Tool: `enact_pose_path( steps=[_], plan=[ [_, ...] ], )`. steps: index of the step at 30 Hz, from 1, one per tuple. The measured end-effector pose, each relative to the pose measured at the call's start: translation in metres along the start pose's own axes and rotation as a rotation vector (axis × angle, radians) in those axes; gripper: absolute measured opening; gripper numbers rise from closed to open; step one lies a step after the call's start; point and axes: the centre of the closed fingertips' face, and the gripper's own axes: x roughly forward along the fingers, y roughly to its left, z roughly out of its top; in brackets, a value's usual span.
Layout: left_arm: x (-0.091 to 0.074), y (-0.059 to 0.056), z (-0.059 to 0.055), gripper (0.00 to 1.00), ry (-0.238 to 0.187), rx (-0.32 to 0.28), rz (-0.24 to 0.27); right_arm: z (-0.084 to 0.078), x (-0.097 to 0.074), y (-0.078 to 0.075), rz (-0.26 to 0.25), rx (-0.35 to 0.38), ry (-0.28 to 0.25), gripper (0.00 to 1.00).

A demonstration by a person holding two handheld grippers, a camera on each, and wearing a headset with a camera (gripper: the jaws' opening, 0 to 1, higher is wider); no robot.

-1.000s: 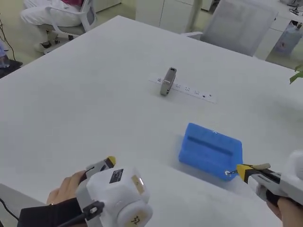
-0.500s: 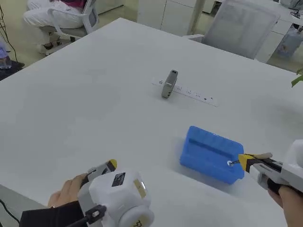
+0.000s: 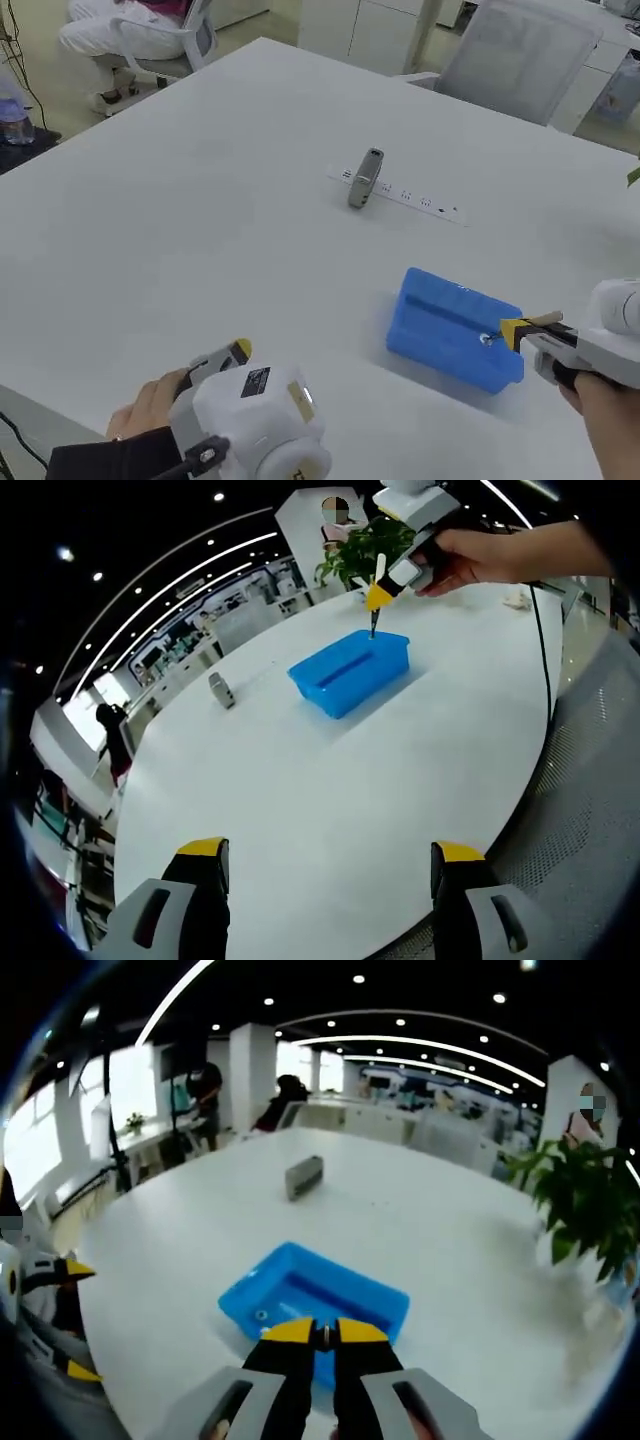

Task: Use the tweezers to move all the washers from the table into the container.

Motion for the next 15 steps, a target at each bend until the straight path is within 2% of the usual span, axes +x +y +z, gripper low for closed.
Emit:
enact_pose_path(
  steps=[6,9,15],
  plan=[
    [0.000,0.000,-0.001,0.84,0.002,-0.001,0.001,-0.018,0.016,-0.008,0.002,0.063,0.038,0.03],
    [0.000,0.000,-0.001,0.84,0.001,-0.001,0.000,-0.025,0.021,-0.009,0.005,0.124,0.050,0.03],
    [0.000,0.000,0.000,0.84,0.001,0.003,-0.002,-0.030,0.021,-0.002,0.005,0.115,0.067,0.03]
  ],
)
